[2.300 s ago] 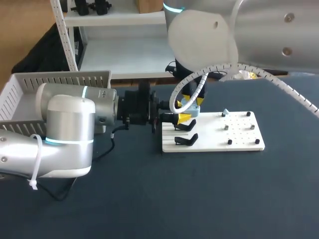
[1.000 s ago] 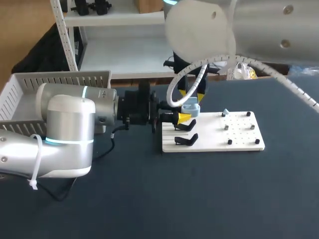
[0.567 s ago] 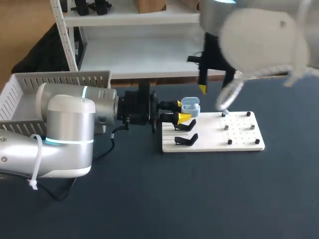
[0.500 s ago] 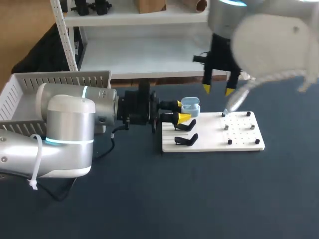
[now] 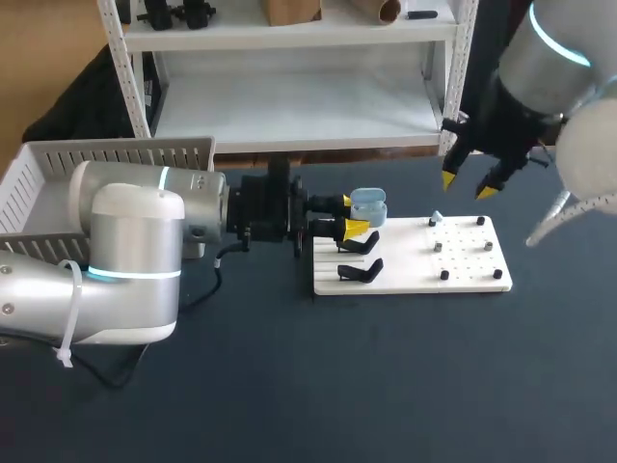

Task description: Pick up each earbud case from the left stands, insert the matching earbuds, close the lid, and place the case in the box.

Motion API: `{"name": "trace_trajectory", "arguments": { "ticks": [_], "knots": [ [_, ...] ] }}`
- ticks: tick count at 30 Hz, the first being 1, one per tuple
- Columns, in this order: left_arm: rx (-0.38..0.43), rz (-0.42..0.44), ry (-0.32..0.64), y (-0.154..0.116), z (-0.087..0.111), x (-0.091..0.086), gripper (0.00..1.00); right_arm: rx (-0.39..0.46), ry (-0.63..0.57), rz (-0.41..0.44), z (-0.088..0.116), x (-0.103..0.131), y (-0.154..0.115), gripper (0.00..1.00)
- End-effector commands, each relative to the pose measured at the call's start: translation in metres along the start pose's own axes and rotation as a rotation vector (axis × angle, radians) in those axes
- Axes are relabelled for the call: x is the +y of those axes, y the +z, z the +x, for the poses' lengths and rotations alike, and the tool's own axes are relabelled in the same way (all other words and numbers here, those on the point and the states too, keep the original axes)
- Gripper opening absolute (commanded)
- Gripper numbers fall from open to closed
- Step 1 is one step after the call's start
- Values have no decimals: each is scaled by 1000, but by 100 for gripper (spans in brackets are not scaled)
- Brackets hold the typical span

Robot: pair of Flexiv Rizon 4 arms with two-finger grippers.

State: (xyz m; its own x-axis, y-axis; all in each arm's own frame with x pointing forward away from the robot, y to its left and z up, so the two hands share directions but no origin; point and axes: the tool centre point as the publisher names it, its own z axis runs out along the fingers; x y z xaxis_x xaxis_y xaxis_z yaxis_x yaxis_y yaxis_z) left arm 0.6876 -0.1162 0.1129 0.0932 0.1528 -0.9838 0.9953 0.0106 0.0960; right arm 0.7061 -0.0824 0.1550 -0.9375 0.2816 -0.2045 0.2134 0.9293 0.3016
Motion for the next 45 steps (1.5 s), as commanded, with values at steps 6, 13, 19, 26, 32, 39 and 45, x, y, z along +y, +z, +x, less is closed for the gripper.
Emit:
{"name": "trace_trajectory", "arguments": {
  "ticks": [6, 13, 19, 26, 32, 39, 45],
  "knots": [
    [-1, -8, 2, 1, 0, -1, 0, 16, -47, -23, -20, -2, 54, 47],
    [-1, -8, 2, 1, 0, -1, 0, 56, -49, -11, -32, -10, 87, 50],
    [-1, -8, 2, 1, 0, -1, 0, 76, -80, -18, -33, -12, 103, 53],
    [-1, -8, 2, 1, 0, -1, 0, 77, -104, -36, -37, -9, 113, 48],
    [-1, -8, 2, 1, 0, -1, 0, 84, -85, -40, -41, -13, 121, 46],
    [-1, -8, 2, 1, 0, -1, 0, 90, -64, -47, -44, -17, 128, 42],
    [-1, -8, 2, 1, 0, -1, 0, 93, -52, -57, -45, -18, 131, 36]
  ]
}}
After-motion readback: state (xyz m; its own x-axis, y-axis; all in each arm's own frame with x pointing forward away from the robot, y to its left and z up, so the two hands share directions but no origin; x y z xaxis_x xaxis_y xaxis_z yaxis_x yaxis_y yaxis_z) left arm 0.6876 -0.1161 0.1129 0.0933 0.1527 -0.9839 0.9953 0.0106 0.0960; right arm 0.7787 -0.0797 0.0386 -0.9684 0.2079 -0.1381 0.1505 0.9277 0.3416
